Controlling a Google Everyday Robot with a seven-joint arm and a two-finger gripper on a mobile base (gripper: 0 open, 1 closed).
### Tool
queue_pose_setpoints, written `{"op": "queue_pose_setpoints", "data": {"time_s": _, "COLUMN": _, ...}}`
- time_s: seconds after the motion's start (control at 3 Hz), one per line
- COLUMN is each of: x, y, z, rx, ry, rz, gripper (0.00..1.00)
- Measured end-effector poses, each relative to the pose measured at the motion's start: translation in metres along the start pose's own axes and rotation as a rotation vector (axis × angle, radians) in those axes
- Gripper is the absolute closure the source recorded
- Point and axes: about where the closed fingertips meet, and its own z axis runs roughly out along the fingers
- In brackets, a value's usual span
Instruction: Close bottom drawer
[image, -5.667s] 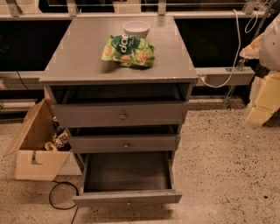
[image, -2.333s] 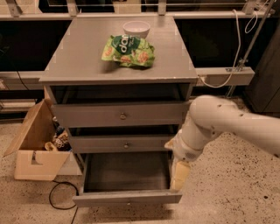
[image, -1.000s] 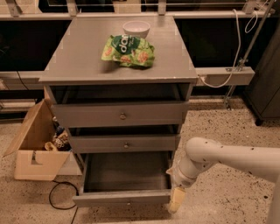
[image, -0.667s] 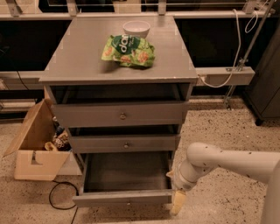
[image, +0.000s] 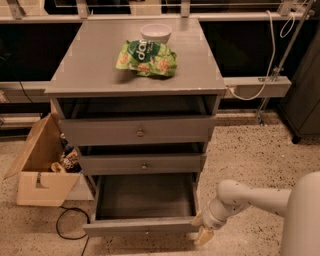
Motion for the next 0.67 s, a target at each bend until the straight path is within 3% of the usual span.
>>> {"op": "queue_pose_setpoints", "data": {"time_s": 0.67, "x": 0.028, "y": -0.011, "z": 0.062, "rx": -0.009, "ry": -0.031, "rz": -0.026, "gripper": 0.86}}
